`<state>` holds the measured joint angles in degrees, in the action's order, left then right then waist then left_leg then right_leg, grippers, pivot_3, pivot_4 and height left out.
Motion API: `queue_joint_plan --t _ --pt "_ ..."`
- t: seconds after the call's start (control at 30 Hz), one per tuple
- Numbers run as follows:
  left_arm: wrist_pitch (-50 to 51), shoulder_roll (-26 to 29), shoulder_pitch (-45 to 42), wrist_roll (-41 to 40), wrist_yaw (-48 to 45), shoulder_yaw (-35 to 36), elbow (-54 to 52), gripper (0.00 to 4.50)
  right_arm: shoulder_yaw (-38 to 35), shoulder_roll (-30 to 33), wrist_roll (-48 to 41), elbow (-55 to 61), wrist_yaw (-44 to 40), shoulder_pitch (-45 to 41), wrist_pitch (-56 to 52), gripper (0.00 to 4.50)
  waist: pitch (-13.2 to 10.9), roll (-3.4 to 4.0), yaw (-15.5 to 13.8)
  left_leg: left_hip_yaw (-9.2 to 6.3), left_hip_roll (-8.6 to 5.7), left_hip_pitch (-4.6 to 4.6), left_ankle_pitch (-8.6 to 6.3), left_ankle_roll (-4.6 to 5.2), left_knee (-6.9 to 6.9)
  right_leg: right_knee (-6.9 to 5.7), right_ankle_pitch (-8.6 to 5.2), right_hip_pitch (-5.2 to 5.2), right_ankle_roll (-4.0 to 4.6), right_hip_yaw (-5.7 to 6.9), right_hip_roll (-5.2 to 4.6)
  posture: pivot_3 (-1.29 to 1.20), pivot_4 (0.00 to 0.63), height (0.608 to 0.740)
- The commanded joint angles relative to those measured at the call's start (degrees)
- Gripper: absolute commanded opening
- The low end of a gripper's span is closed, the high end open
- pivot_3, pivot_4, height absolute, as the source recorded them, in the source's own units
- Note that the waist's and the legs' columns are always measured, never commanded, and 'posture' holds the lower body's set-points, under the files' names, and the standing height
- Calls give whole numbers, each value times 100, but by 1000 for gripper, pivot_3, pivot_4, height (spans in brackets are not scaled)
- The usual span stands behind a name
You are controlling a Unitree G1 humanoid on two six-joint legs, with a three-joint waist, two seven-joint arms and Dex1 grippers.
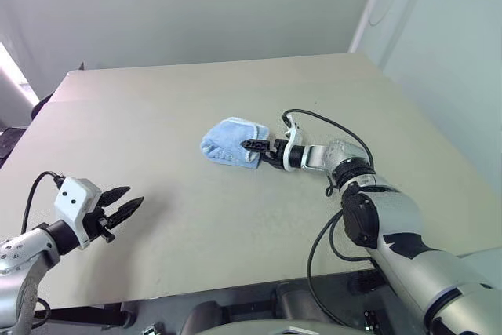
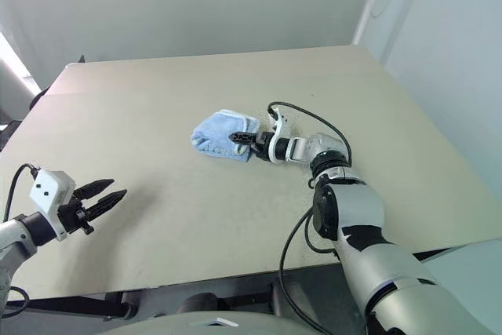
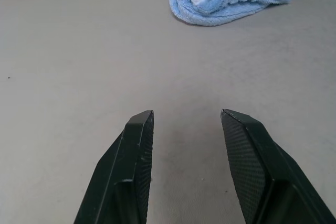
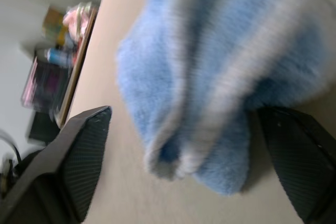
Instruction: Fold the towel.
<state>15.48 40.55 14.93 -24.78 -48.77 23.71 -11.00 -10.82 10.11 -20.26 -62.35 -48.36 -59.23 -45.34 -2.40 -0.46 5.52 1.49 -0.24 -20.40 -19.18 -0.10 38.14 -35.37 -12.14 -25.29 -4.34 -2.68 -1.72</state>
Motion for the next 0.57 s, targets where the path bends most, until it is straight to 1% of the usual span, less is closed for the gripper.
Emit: queue_joint_plan --t 0.03,0.1,0.2,0.23,0.27,0.3,0.37,0.5,0.57 --pt "-78 145 -162 4 -67 106 124 2148 692 531 184 1705 -893 542 81 4490 1 -1 -26 -3 0 -2 0 0 0 3 0 1 0 4 -1 0 0 740" --pt "-106 164 -250 14 -88 103 239 2148 1097 924 196 2917 -1324 1152 154 4490 3 -4 -71 -8 -1 -6 0 0 0 9 0 2 -1 9 -2 0 0 740" --pt "-242 149 -451 53 -111 108 502 2148 1427 1338 237 4251 -1565 1928 616 4490 1 -1 -136 -5 -2 -3 -1 1 -1 9 -1 2 -2 10 -1 0 0 740" --pt "-250 132 -524 33 -102 115 570 2148 1483 1411 255 4565 -1594 2135 858 4490 1 -1 -136 -3 -2 1 0 1 -1 2 -1 1 -2 8 2 0 0 740" --pt "-262 104 -606 16 -81 112 646 2148 1469 1423 320 4865 -1580 2416 1447 4490 2 -1 -141 1 0 6 0 1 1 -6 -1 1 -1 7 8 0 0 740" --pt "-263 84 -669 18 -55 98 701 2148 1474 1444 372 5058 -1626 2633 1935 4490 2 -1 -143 2 1 11 0 1 2 -15 -1 1 0 6 11 0 0 740" --pt "-305 63 -692 103 -48 13 762 2148 1576 1606 342 5411 -1955 3029 2368 4490 2 -2 -159 1 2 18 1 1 9 -27 -1 5 2 7 19 0 0 740" --pt "-251 21 -698 14 -67 13 705 2148 1804 1999 276 5756 -2507 3542 2590 4490 0 -8 -170 3 0 52 2 1 15 -20 -2 47 1 8 18 0 0 740" --pt "-212 50 -739 -8 -85 19 719 2148 1949 2126 407 5704 -2587 3634 2710 4490 -2 -9 -168 6 0 84 1 1 15 -2 -3 83 2 7 17 0 0 740"
